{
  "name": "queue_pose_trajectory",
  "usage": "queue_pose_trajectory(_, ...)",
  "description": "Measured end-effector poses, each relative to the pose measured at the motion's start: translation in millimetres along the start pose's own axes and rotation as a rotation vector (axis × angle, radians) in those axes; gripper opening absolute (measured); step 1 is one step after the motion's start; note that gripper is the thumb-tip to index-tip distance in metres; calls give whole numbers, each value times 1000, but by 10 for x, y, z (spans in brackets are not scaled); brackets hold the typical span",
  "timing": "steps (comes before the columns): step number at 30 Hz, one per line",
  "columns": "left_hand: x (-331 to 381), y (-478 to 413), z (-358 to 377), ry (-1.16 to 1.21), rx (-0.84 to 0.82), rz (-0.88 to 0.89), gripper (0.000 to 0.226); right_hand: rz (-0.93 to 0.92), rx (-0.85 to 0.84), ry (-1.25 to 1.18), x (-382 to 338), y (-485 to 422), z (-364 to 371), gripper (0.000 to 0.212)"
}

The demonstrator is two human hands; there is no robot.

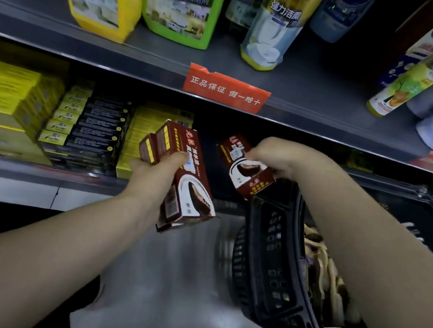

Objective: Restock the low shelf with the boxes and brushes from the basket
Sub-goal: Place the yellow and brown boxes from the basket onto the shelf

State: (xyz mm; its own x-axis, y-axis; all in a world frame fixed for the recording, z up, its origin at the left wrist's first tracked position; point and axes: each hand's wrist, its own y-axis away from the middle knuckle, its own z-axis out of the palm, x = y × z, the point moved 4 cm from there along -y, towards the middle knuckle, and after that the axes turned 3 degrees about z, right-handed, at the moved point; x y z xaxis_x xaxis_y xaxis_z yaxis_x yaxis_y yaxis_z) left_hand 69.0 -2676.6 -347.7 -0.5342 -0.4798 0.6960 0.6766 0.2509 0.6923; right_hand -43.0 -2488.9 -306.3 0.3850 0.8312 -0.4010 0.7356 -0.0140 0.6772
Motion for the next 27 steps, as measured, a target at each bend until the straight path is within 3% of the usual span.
queue_pose_trajectory(3,111,-136,-137,-21,82,34,70,-51,23,580,-156,-425,213,7)
queue_pose_trajectory(5,155,-226,-221,-28,114,39,70,-55,8,809,-148,-658,324,11)
queue_pose_trajectory(7,176,-296,-278,-39,133,42,66,-80,-17,912,-76,-851,384,32)
queue_pose_trajectory(9,189,-350,-296,-56,132,38,64,-139,-43,911,8,-1020,425,51)
queue_pose_trajectory(13,219,-447,-285,-46,125,33,64,-254,-100,879,123,-1266,565,55)
queue_pose_trajectory(17,219,-517,-254,-43,116,19,61,-215,-177,868,270,-1437,729,70)
queue_pose_trajectory(27,205,-594,-129,-85,121,68,64,-277,-196,786,460,-1481,776,68)
